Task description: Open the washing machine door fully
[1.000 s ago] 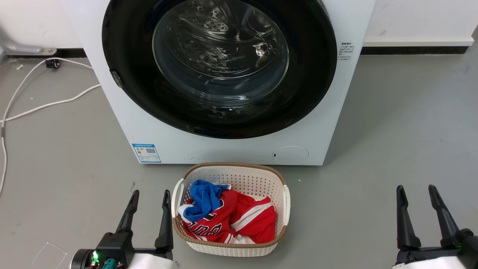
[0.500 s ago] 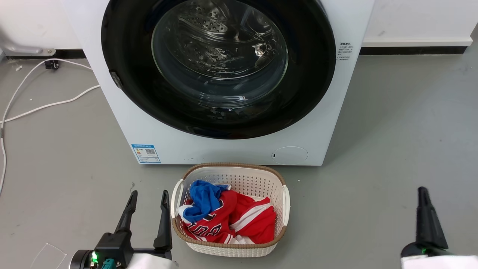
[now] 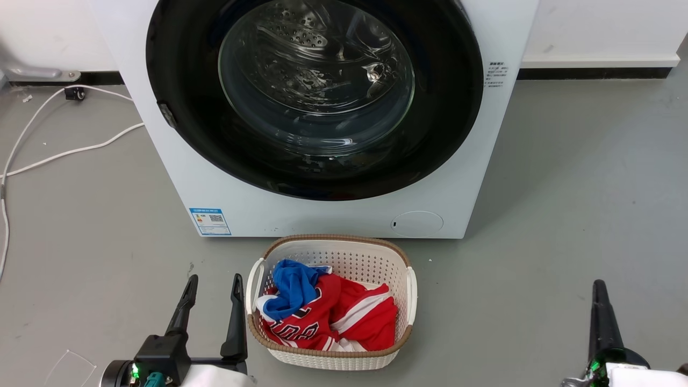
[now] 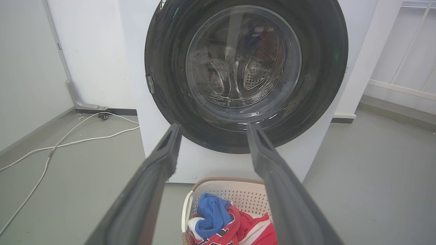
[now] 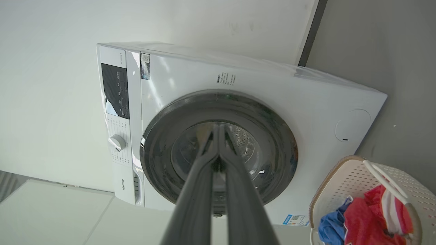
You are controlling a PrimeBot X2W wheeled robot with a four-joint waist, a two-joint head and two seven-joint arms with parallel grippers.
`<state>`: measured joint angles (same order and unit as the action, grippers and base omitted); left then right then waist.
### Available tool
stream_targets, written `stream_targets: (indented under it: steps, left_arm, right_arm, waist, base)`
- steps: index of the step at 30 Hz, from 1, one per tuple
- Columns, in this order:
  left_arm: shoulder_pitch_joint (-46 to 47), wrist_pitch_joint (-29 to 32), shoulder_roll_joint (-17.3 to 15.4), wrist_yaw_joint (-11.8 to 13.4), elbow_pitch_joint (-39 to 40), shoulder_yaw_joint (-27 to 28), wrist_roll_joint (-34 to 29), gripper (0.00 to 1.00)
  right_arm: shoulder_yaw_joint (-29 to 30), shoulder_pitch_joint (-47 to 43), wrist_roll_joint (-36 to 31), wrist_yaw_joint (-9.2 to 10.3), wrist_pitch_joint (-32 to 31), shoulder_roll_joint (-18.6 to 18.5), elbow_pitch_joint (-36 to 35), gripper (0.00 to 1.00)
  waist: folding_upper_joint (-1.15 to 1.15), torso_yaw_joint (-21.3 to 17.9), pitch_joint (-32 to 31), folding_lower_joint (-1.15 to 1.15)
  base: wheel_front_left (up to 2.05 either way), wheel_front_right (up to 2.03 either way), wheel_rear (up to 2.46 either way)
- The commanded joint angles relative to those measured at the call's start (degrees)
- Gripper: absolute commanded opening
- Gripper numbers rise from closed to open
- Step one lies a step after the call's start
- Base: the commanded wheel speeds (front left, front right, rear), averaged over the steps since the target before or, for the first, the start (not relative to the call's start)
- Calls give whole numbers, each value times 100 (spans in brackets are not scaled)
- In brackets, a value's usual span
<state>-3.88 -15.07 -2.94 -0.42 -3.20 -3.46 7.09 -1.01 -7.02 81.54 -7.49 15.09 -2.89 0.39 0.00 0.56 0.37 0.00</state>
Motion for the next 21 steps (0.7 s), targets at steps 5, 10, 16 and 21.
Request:
stream_targets:
  steps: [5, 10, 16, 21]
  left_arm:
    - [-20, -16, 8, 11, 0, 11, 43, 100]
    - [-24, -16, 9, 17, 12, 31, 55, 100]
    - [-38, -16, 9, 5, 19, 45, 80, 100]
    - [-45, -16, 9, -6, 21, 45, 109, 100]
  right_arm:
    - [-269, -80, 865, 0, -47, -1, -232, 0]
    - [-189, -163, 1451, 0, -402, 1, -405, 0]
    - [34, -271, 1897, -1, -983, 3, -511, 0]
    - [158, -305, 1874, -1, -1169, 2, -502, 0]
  waist:
    - [0, 1, 13, 0]
    - [0, -5, 17, 0]
    - [0, -11, 15, 0]
    - [0, -16, 16, 0]
  base:
    - [0, 0, 0]
    - [0, 0, 0]
    - [0, 0, 0]
    - [0, 0, 0]
